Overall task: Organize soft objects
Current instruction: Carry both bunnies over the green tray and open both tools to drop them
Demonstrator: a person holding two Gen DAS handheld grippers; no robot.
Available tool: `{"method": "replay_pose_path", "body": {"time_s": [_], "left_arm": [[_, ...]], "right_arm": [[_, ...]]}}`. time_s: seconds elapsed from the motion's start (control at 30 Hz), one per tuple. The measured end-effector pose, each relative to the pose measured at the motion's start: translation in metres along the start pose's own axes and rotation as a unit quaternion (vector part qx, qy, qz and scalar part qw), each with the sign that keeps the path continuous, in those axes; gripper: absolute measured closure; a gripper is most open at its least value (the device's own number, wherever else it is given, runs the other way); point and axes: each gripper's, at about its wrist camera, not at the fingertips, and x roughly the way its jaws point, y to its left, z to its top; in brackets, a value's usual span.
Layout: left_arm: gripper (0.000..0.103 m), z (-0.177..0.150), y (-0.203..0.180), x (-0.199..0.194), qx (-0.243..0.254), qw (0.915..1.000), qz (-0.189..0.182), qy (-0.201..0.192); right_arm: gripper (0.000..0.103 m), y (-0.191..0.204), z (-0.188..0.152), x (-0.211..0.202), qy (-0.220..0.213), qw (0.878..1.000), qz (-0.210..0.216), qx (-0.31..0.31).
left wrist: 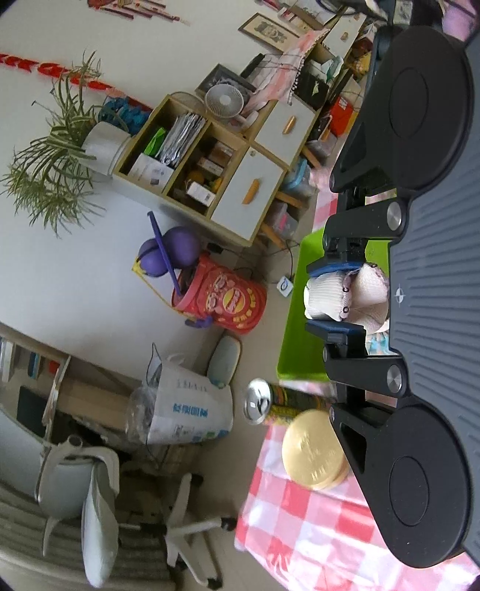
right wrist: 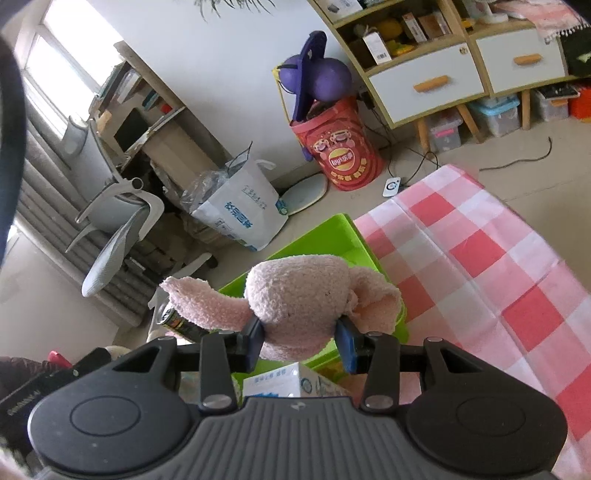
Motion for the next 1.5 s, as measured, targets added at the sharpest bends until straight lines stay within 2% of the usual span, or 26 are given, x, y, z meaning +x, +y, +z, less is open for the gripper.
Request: {"method": "replay_pose_path", "body": {"time_s": [0.3,0.4,0.67,0.83,0.9,1.0,1.13,1.2,1.5], "left_arm": [[0.079,-0.003,-0.001,0.046,0.01,0.9999,-0.009,0.001],[0.079,-0.007,-0.003,0.06,0.017,0.9998,-0.002,0.006],[0.078,-0.022,-0.001,0.095,0.039,0.9975,0.025,0.053],[0.065,-0.029,0.001,0.097,0.051,0.9956,0.033,0.071],[0.045,-0.03,0.0,0.092,0.056,0.9952,0.035,0.073],[0.036,-0.031,-0.001,0.084,0.064,0.9941,0.043,0.076],[0.03,-0.032,-0.002,0.073,0.073,0.992,0.057,0.086],[0.022,-0.033,-0.001,0.065,0.076,0.9912,0.061,0.09],[0.013,-0.044,0.004,0.025,0.091,0.987,0.087,0.101]], "right_arm": [[0.084,-0.016,0.002,0.035,0.01,1.0,0.003,0.016],[0.084,-0.02,0.001,0.045,0.015,1.0,0.003,0.017],[0.084,-0.022,-0.004,0.057,0.02,1.0,0.004,0.008],[0.083,-0.017,-0.005,0.056,0.022,1.0,0.009,-0.004],[0.076,-0.015,-0.005,0.054,0.024,1.0,0.006,-0.01],[0.064,-0.012,-0.005,0.049,0.024,1.0,-0.004,-0.014],[0.056,-0.004,-0.008,0.04,0.024,0.999,-0.021,-0.033],[0.053,0.001,-0.011,0.034,0.026,0.998,-0.028,-0.044],[0.045,0.017,-0.024,0.004,0.039,0.994,-0.058,-0.082]]}}
